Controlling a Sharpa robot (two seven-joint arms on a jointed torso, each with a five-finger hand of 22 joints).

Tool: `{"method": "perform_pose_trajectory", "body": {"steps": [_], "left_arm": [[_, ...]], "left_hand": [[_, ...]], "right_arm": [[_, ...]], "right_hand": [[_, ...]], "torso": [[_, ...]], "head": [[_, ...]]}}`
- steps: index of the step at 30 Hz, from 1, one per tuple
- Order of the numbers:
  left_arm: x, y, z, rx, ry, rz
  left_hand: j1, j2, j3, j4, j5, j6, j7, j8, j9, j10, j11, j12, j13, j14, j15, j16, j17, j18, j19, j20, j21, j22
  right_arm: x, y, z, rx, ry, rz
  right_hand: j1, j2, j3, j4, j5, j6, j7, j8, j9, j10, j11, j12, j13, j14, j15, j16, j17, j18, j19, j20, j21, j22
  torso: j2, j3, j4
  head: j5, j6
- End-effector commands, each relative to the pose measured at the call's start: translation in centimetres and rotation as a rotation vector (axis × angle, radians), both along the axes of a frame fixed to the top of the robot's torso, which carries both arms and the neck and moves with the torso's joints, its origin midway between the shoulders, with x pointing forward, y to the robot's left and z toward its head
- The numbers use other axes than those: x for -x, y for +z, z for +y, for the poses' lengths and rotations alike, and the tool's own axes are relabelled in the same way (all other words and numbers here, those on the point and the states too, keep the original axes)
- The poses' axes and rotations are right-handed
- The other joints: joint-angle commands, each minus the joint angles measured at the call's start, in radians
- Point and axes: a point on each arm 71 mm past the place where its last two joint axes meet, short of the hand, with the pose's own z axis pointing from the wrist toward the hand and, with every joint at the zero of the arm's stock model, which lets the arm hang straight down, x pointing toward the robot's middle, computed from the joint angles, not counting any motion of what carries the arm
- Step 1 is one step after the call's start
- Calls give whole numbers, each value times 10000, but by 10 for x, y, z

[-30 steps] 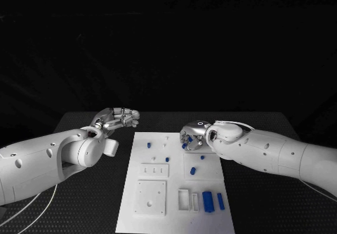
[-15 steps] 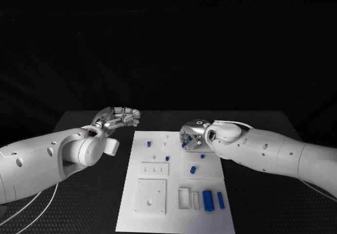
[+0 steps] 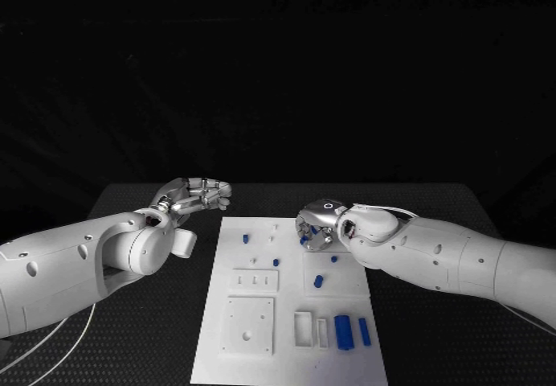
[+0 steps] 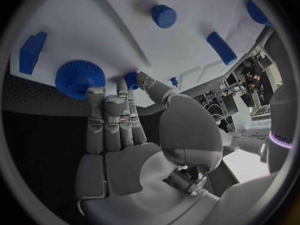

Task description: Assemble the parts on the task board

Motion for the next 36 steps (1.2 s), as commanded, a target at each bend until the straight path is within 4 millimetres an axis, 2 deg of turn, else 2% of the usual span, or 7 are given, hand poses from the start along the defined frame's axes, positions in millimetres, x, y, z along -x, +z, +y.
{"method": "perform_pose_trajectory", "body": {"steps": [1, 8, 18, 22, 29, 31, 36], "left_arm": [[0, 1, -2, 108, -159, -17], [0, 1, -2, 101, -153, -1], [0, 1, -2, 102, -161, 10], [0, 1, -2, 99, -154, 4], [-2, 1, -5, 108, -202, -9], [-2, 1, -6, 108, -216, -9], [-2, 1, -7, 120, -239, -5]], "left_hand": [[-39, 46, -70, -15, -52, 23, 17, -43, -13, 6, 32, -63, -11, 50, 21, -58, 17, 50, 50, -16, -50, 81], [-53, 41, -80, -14, -55, 16, 25, -54, -19, 1, 37, -78, -11, 53, 23, -69, 21, 49, 50, -15, -54, 81], [-60, 42, -84, -15, -55, 13, 29, -61, -24, -1, 40, -88, -11, 55, 24, -76, 24, 49, 51, -15, -57, 82], [-81, 38, -95, -11, -59, 12, 35, -67, -29, 0, 44, -99, -11, 57, 31, -87, 28, 47, 51, -12, -61, 83], [-87, 37, -98, -13, -60, 12, 36, -71, -31, 1, 44, -105, -10, 57, 33, -94, 30, 47, 50, -11, -63, 84], [-87, 38, -98, -14, -61, 12, 35, -72, -32, 1, 43, -107, -10, 57, 33, -96, 31, 47, 49, -11, -64, 84], [-87, 41, -98, -16, -61, 14, 33, -73, -33, 2, 41, -110, -10, 57, 34, -100, 32, 48, 49, -11, -66, 84]], "right_arm": [[2, 0, 0, -8, -223, -651], [5, 8, 8, -464, -289, -1377], [7, 16, 26, -633, -238, -2443], [6, 17, 36, -652, -183, -2586], [4, 17, 50, -531, -81, -2823], [3, 17, 54, -459, -71, -2887], [1, 17, 59, -419, -55, -2993]], "right_hand": [[193, 96, 99, 5, -6, 76, -12, 56, 63, 150, -71, 49, 449, -36, -109, 74, -11, 633, 60, -61, 71, 214], [192, 5, 224, 12, -6, 150, -50, 103, 144, 245, -118, 83, 558, -76, -156, 77, -64, 633, 72, -76, 144, 209], [228, -161, 414, 77, -6, 210, -81, 127, 225, 287, -142, 76, 668, -76, -180, 122, -113, 633, 108, -115, 233, 197], [232, -205, 460, 113, -6, 223, -87, 129, 245, 297, -145, 72, 699, -76, -183, 136, -127, 633, 116, -123, 250, 191], [235, -264, 506, 157, -6, 237, -93, 131, 267, 305, -148, 66, 731, -78, -186, 147, -144, 633, 123, -130, 268, 187], [240, -276, 521, 169, -6, 239, -95, 130, 273, 305, -149, 63, 741, -79, -186, 150, -150, 633, 126, -133, 275, 187], [246, -295, 540, 184, -6, 240, -96, 127, 281, 304, -149, 58, 753, -80, -187, 154, -158, 633, 132, -137, 287, 188]], "torso": [[9, 2, 0], [16, -6, -5], [36, 7, 3], [34, 0, 7], [44, -3, 49], [49, 3, 42], [64, -16, 86]], "head": [[13, 77], [31, 178], [77, 332], [108, 388], [123, 459], [137, 472], [116, 508]]}}
